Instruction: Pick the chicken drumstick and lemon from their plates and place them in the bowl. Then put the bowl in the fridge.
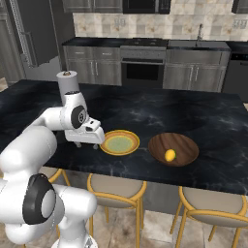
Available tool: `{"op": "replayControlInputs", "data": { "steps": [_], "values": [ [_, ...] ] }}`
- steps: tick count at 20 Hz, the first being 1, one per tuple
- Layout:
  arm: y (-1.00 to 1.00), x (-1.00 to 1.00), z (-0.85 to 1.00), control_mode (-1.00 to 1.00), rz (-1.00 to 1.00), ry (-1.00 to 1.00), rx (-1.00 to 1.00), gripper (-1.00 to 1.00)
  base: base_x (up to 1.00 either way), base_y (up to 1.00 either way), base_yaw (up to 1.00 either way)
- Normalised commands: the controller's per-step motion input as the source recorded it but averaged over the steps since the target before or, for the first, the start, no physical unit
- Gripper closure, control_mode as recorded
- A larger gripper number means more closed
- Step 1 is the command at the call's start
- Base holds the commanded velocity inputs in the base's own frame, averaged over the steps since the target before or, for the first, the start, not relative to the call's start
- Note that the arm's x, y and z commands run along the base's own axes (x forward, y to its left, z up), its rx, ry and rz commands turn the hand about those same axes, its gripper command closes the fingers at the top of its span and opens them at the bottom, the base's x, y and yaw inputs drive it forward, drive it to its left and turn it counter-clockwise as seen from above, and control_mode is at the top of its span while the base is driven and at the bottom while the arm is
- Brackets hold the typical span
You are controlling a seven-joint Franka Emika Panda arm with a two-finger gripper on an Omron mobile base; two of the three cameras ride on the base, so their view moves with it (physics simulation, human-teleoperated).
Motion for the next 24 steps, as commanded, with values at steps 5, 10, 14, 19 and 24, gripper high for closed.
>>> {"op": "replayControlInputs", "data": {
  "steps": [5, 10, 14, 19, 24],
  "values": [
    [0.0, 0.0, 0.0, -1.0, 0.0, 0.0, 0.0, -1.0, 0.0, 0.0, 0.0],
    [0.0, 0.0, 0.0, -1.0, 0.0, 0.0, 0.0, -1.0, 0.0, 0.0, 0.0],
    [0.0, 0.0, 0.0, -1.0, 0.0, 0.0, 0.0, -1.0, 0.0, 0.0, 0.0],
    [0.0, 0.0, 0.0, -1.0, 0.0, 0.0, 0.0, -1.0, 0.0, 0.0, 0.0],
    [0.0, 0.0, 0.0, 1.0, 0.0, 0.0, 0.0, -1.0, 0.0, 0.0, 0.0]
  ]
}}
